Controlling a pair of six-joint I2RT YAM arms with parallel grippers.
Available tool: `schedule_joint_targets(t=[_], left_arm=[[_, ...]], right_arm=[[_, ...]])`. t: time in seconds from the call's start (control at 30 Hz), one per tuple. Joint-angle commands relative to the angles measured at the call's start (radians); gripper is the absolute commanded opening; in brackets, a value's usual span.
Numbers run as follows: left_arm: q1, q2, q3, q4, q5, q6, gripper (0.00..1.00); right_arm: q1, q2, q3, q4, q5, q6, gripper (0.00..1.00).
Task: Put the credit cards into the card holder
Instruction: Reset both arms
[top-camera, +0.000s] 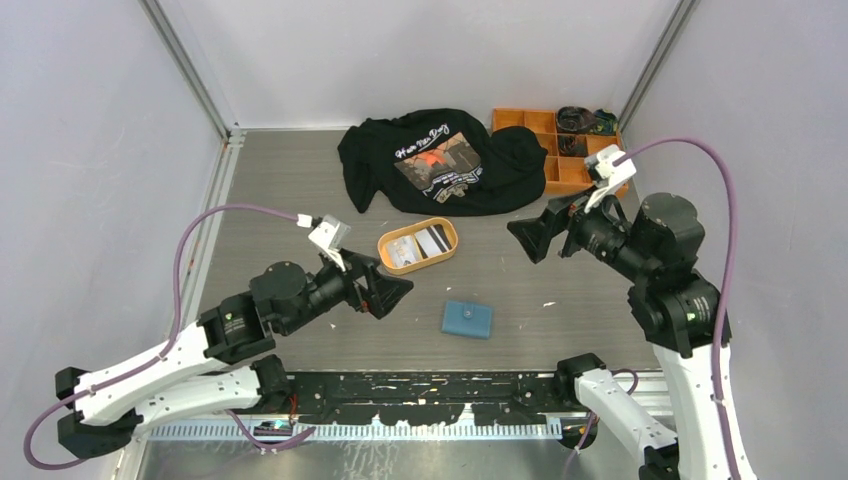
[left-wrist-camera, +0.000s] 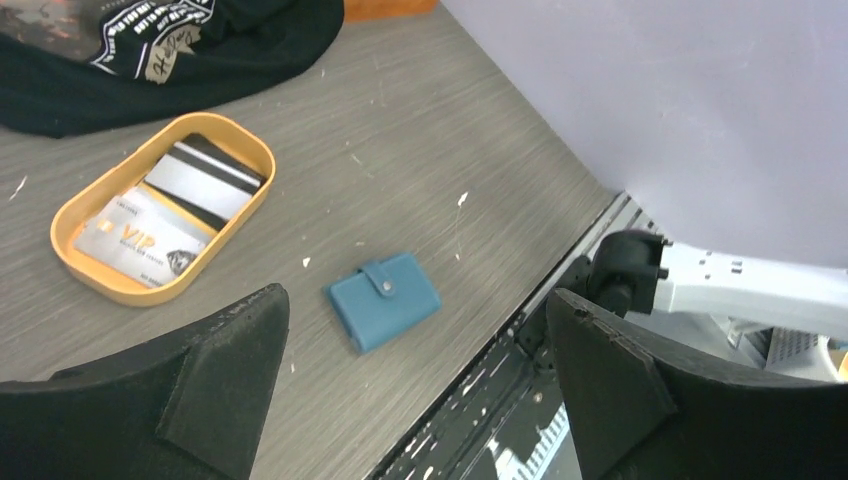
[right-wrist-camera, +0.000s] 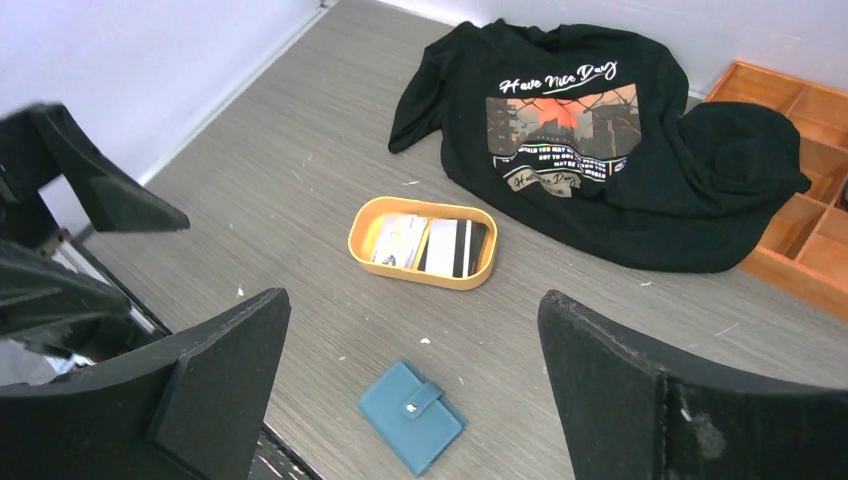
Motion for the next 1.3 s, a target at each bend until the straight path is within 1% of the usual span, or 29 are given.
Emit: schedule_joint_targets(t=[0.0, 0.13, 0.23, 0.43, 0.6, 0.8, 1.27], left_arm=[[-0.002, -0.115, -0.02, 0.022, 0.029, 0.035, 1.0], [-0.001, -0.19, -0.039, 0.008, 0.02, 0.045, 1.0], [-0.002, -0.208, -0.059, -0.002, 0.028, 0.046, 1.0], [-0.001, -0.173, -0.055, -0.031, 0.03, 0.069, 1.0], [-0.002, -0.179, -0.079, -0.018, 0.035, 0.082, 1.0], [-0.002, -0.176, -0.106, 0.011, 0.037, 0.096, 1.0], [-0.002, -0.125, -0.105, 0.01, 0.07, 0.107, 1.0]], right_arm=[[-0.019, -0.016, 0.031, 0.006, 0.06, 0.145, 0.99], [-0.045, -0.013, 0.002, 0.036, -0.006, 0.134, 1.0], [-0.065, -0.013, -0.024, 0.051, -0.041, 0.124, 0.99], [-0.115, -0.012, -0.064, 0.081, -0.088, 0.132, 0.99], [-0.135, -0.003, -0.074, 0.094, -0.118, 0.139, 0.99], [-0.155, -0.002, -0.096, 0.114, -0.136, 0.141, 0.99], [-0.204, -0.014, -0.103, 0.127, -0.16, 0.154, 0.99]])
